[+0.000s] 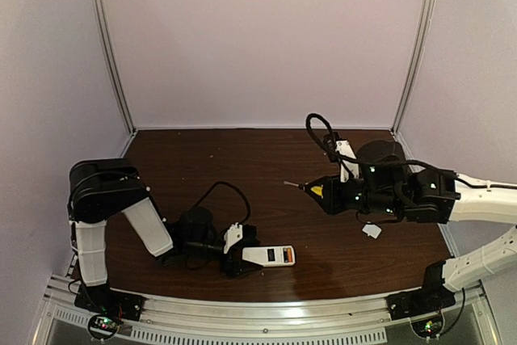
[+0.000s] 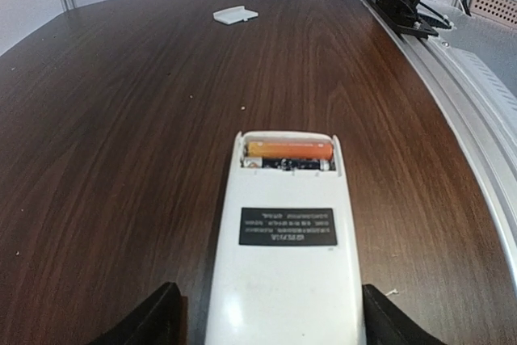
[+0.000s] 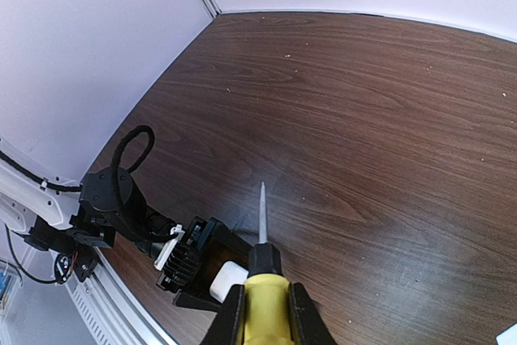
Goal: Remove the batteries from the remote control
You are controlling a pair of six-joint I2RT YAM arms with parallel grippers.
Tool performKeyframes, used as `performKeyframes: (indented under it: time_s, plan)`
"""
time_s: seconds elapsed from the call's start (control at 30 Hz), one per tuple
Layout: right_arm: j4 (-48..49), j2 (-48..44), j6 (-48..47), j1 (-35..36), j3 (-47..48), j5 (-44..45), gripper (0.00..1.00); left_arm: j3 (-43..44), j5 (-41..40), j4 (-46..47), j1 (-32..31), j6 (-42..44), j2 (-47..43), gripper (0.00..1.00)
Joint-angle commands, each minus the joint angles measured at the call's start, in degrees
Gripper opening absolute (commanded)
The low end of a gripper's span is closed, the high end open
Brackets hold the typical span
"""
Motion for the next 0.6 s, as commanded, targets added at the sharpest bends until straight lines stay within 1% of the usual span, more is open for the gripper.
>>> performKeyframes:
  time_s: [0.0,0.1,0.13,0.23,0.43,0.57]
  plan:
    - [-0.48,-2.24,1.01,0.35,-1.41,1.83,0.00,2.02,0.92,-2.30,-0.28,2.11,1.85,0.75]
    - [-0.84,-3.01,1.27,0.28,-1.92,2.23,0.00,3.33,1.32,-3.24,-0.27,2.84,2.48,0.71]
    - [-0.91,-3.30,1.43,0.35,-2.09,2.34,0.00,3.73,1.52,-3.60,-0.27,3.08,2.64,0.69]
    - [-1.37,-4.07,1.76,0.29,-2.54,2.79,0.00,4.47,1.69,-3.96,-0.26,3.84,3.13,0.57]
    - [-2.42,-5.28,2.17,0.33,-3.08,3.74,0.00,4.93,1.44,-3.48,-0.28,4.75,3.16,0.39]
    - [-2.88,-6.04,1.97,0.35,-3.25,3.98,0.00,4.34,0.70,-2.54,-0.31,5.21,2.24,0.31]
